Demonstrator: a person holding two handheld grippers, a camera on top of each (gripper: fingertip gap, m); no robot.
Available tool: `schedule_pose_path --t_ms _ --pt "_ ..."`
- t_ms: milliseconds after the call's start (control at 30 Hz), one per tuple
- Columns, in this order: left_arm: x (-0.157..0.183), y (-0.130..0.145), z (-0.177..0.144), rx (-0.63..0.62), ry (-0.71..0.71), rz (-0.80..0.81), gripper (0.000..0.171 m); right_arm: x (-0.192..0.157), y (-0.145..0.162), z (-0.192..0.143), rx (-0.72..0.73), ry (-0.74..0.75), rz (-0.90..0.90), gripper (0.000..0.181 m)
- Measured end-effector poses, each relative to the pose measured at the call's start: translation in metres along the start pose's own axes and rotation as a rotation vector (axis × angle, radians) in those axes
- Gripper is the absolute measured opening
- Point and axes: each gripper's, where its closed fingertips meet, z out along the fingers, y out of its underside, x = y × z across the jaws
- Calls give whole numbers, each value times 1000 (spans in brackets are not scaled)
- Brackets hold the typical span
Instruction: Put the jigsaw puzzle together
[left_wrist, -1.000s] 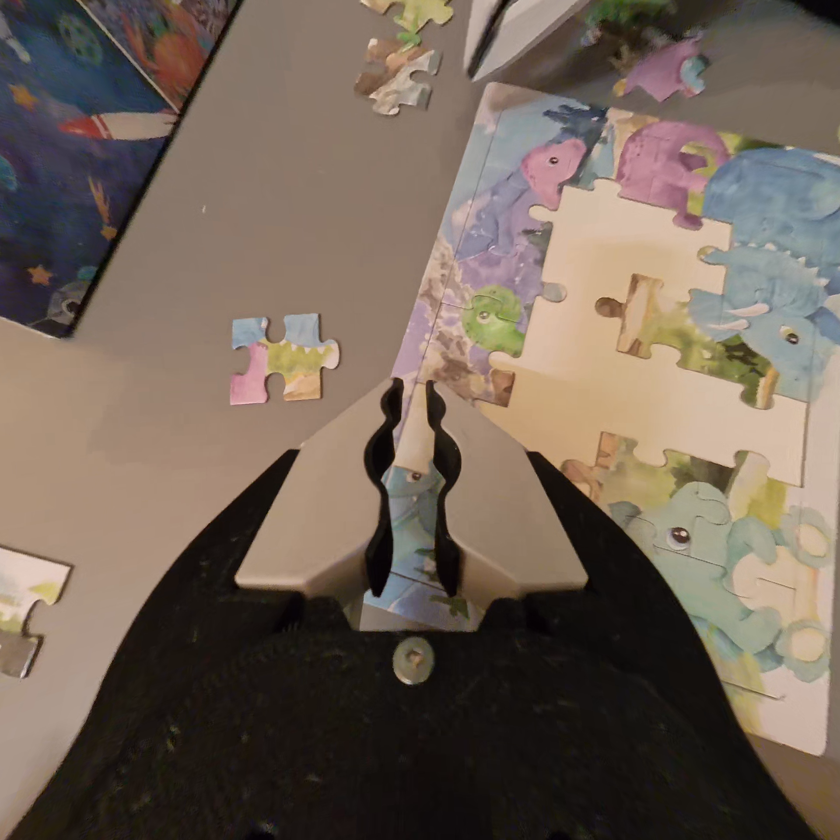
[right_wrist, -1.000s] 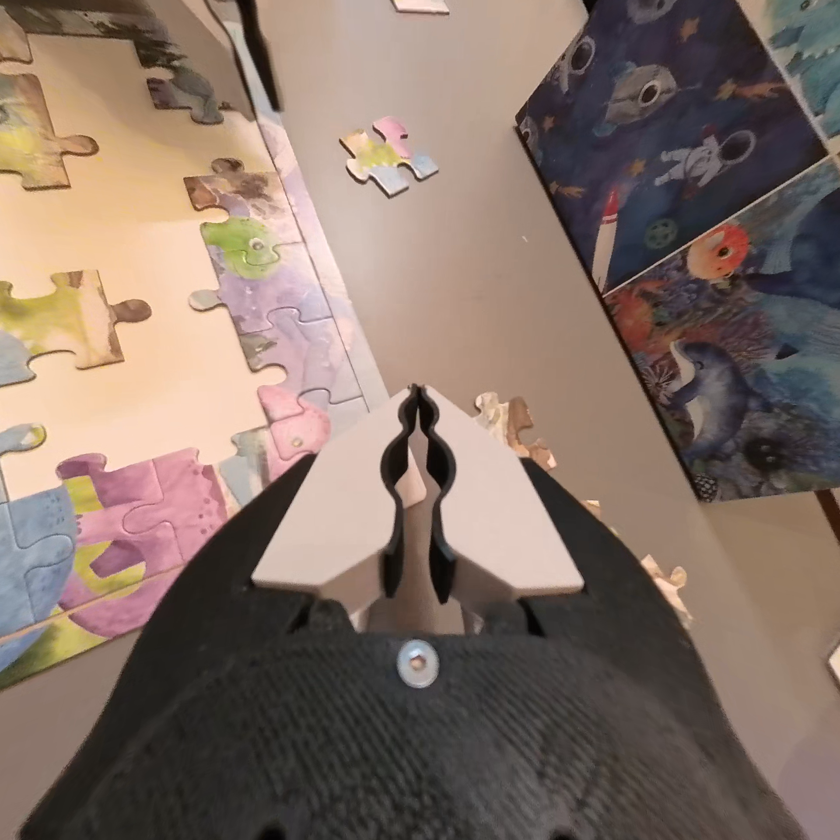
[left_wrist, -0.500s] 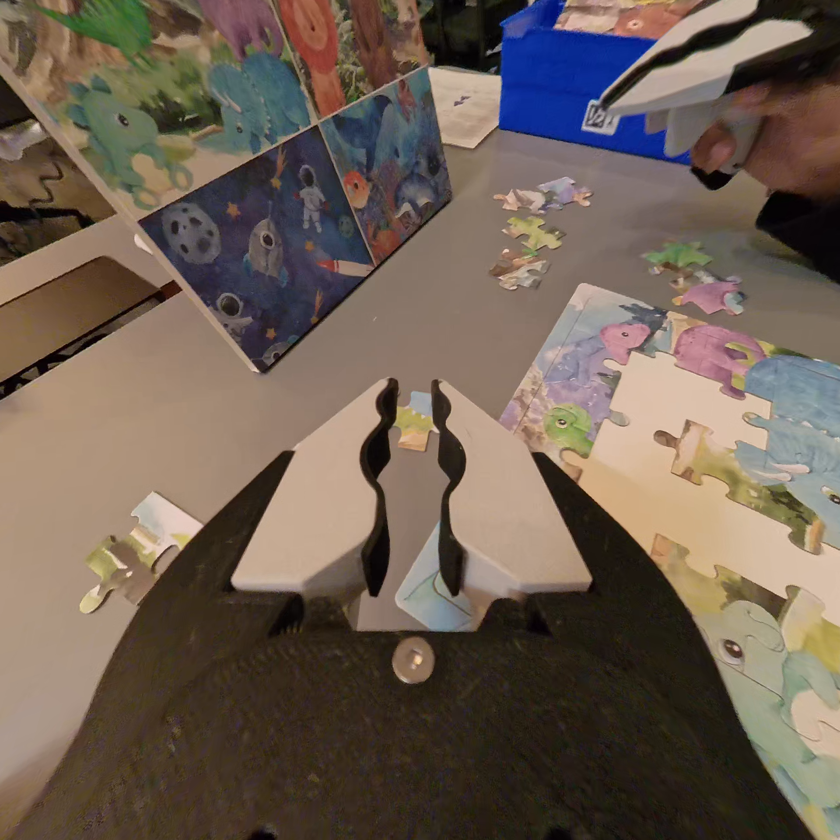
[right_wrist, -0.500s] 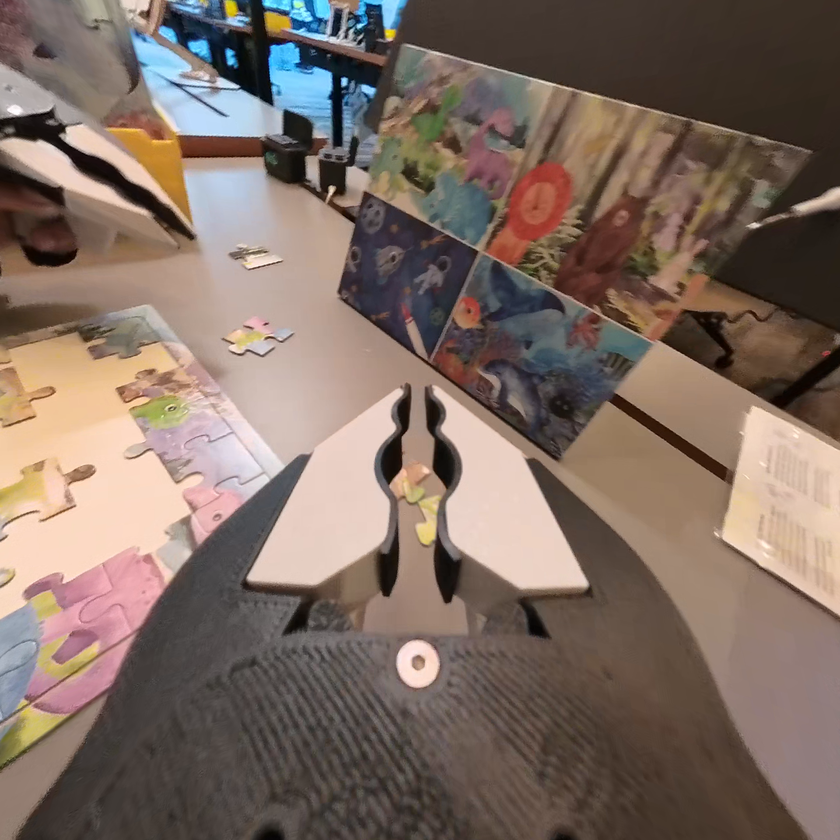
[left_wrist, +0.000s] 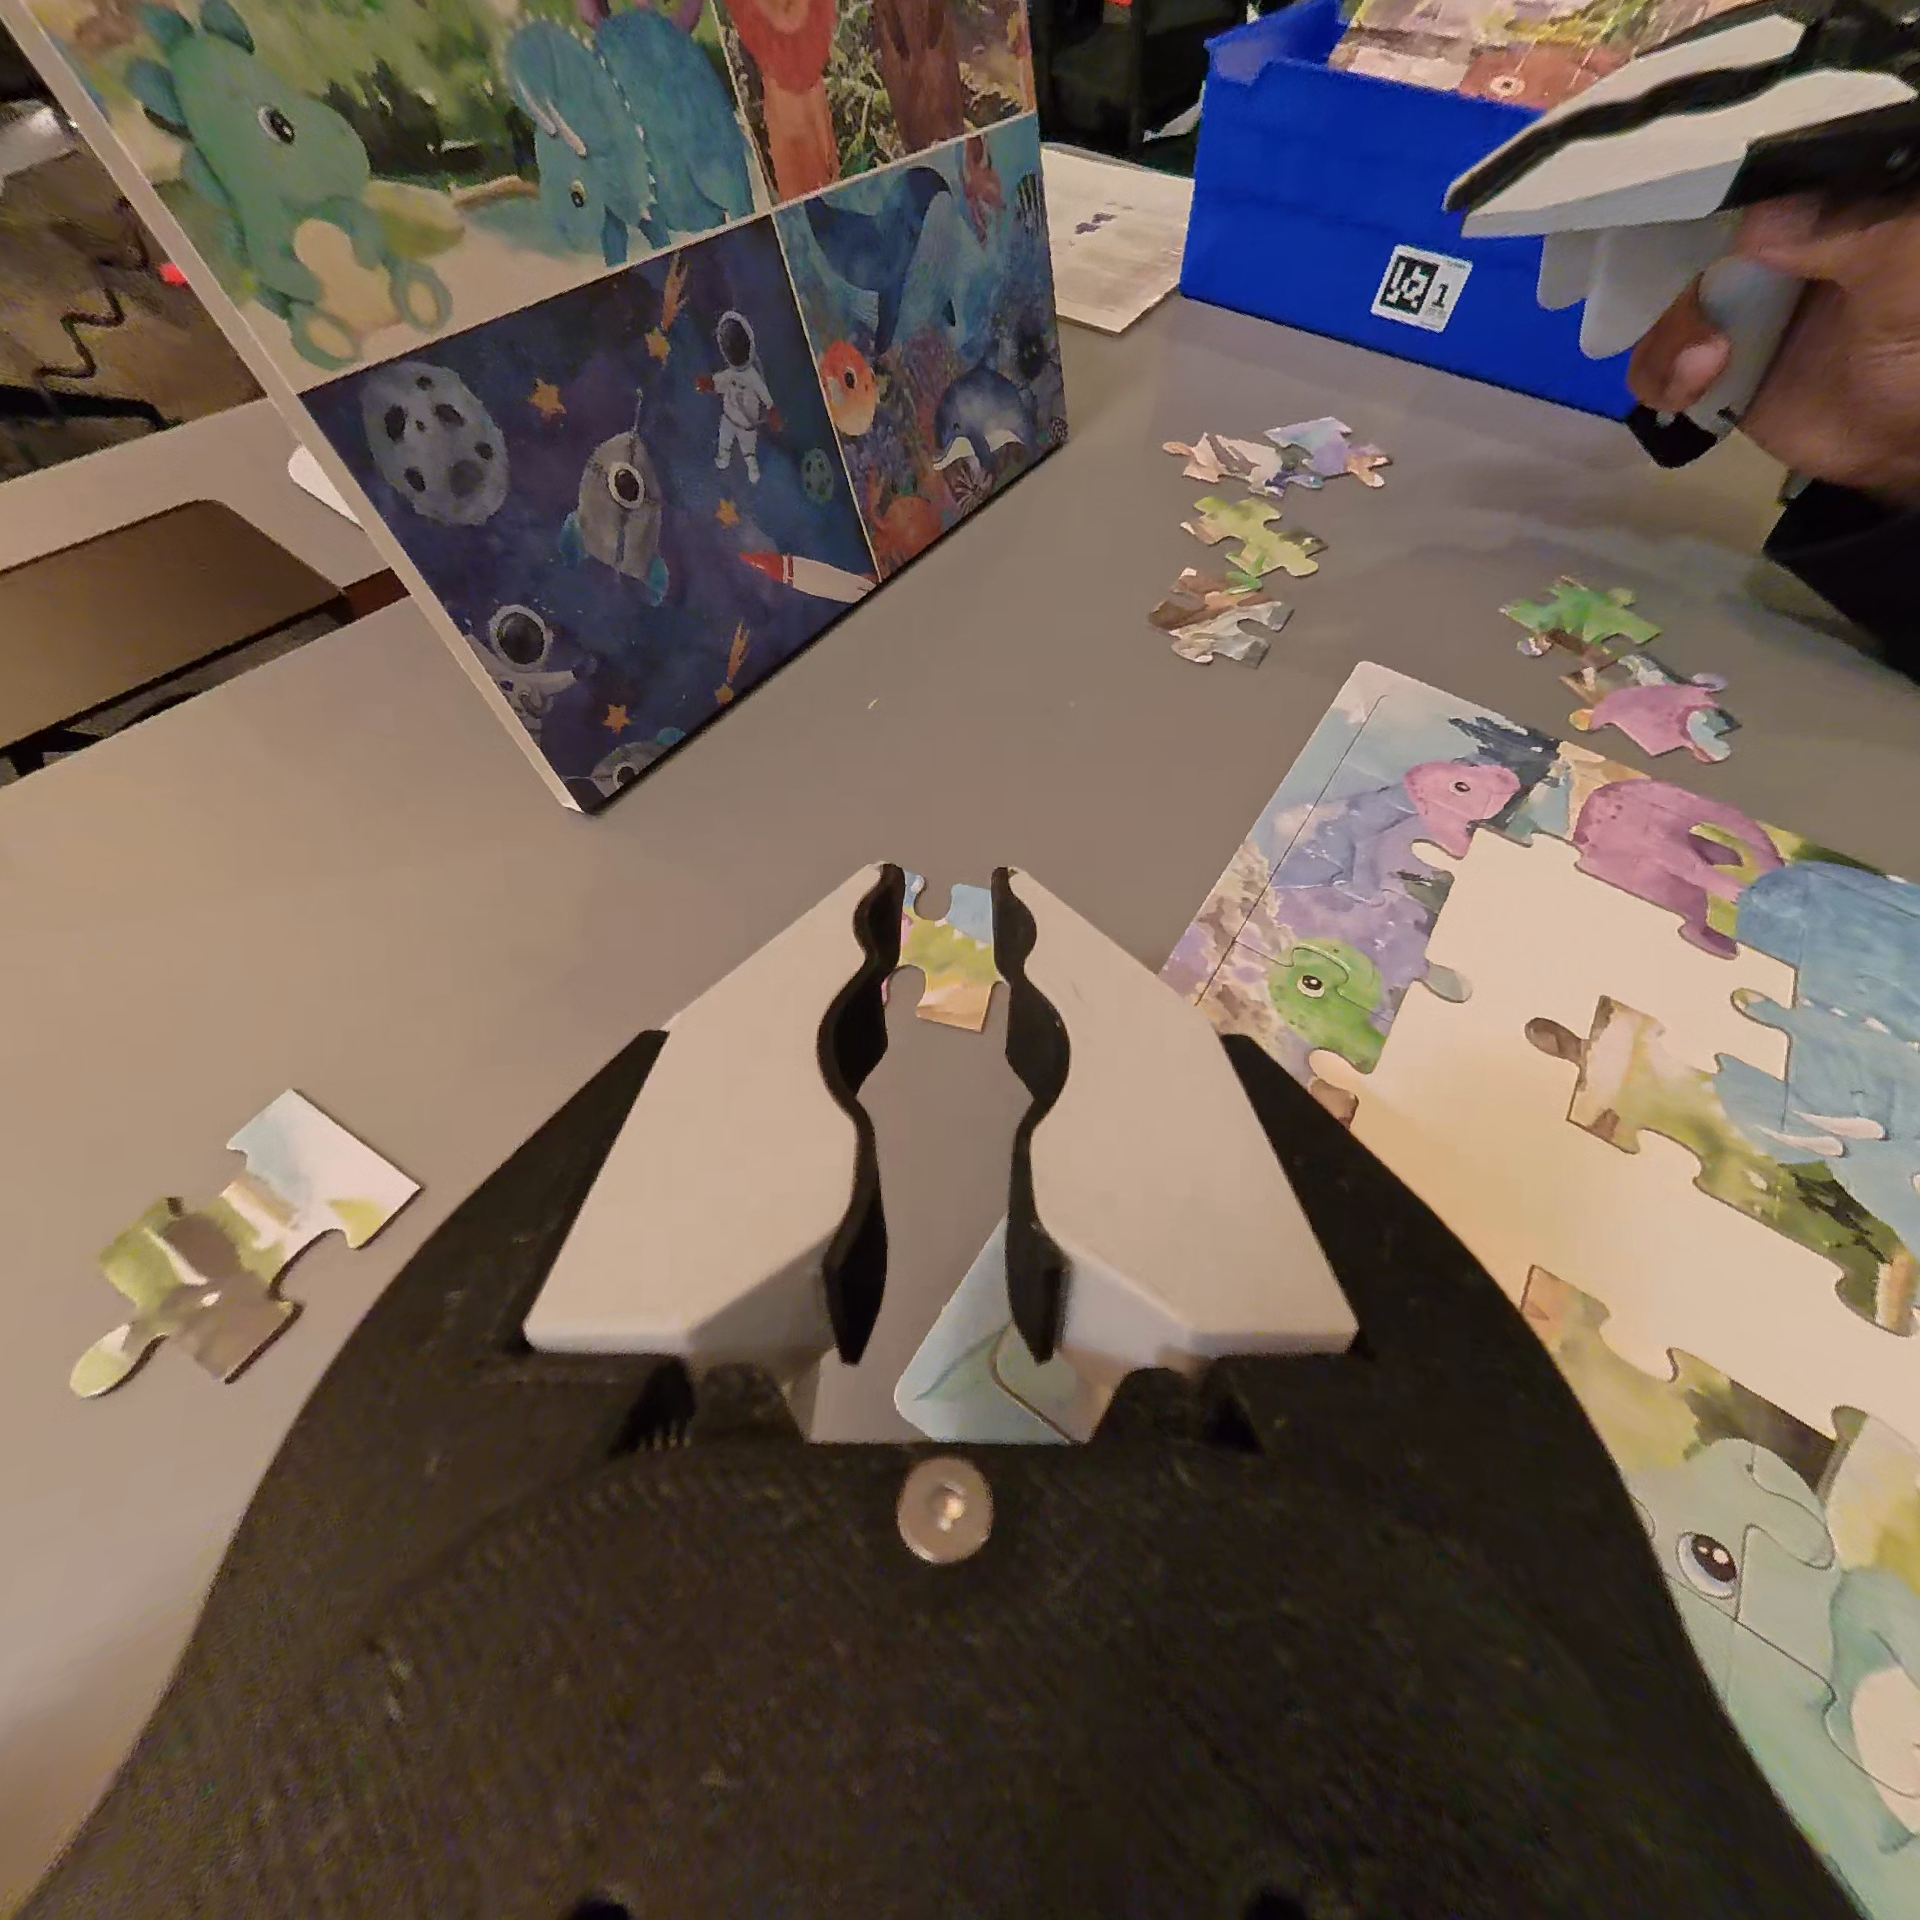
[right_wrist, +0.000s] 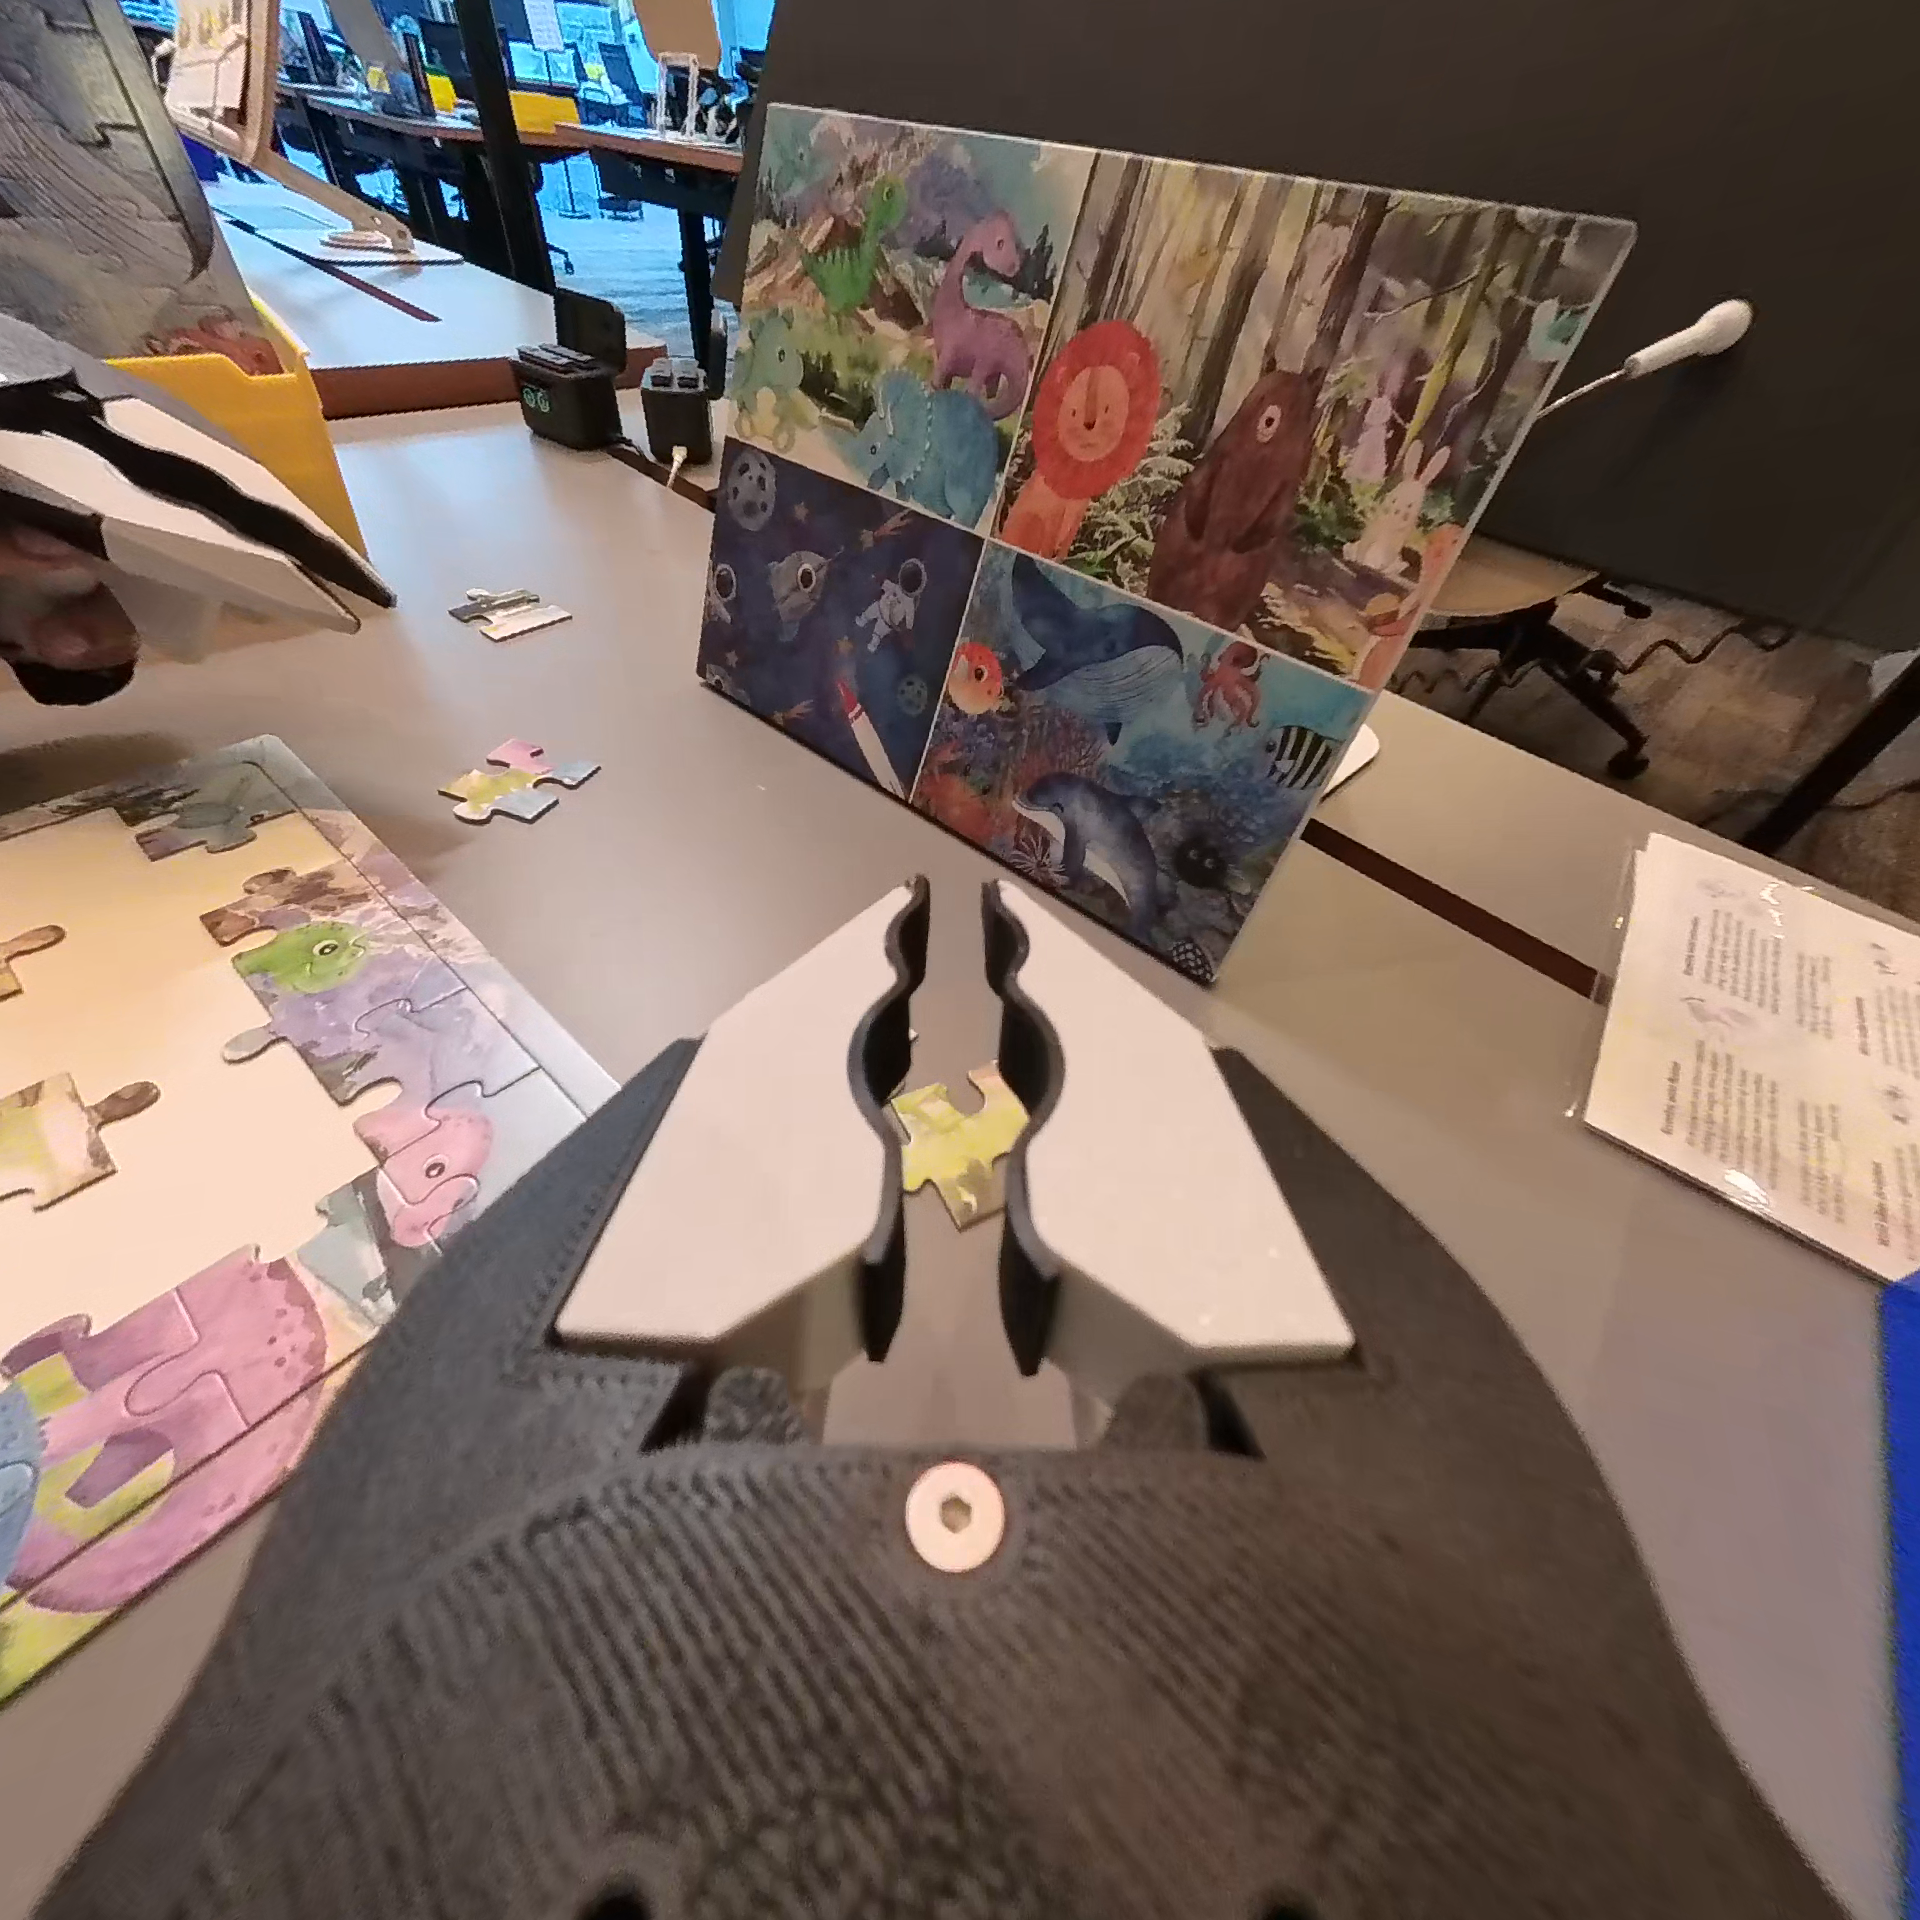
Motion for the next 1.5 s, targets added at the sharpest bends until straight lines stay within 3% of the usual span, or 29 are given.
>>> schedule_pose_path --t_ms 600,1167,1400,1500 --pt "-3 1 2 19 6 -30 16 6 -10 -6 83 -19 110 10" --pt "-3 4 4 1 -6 -14 17 15 -15 -14 107 19 100 11" --pt "-2 4 4 -3 -3 -10 18 7 -14 -13 87 -35 90 25" --pt "-2 5 5 -11 -8 -3 18 -13 -3 -13 -18 -146 17 35"
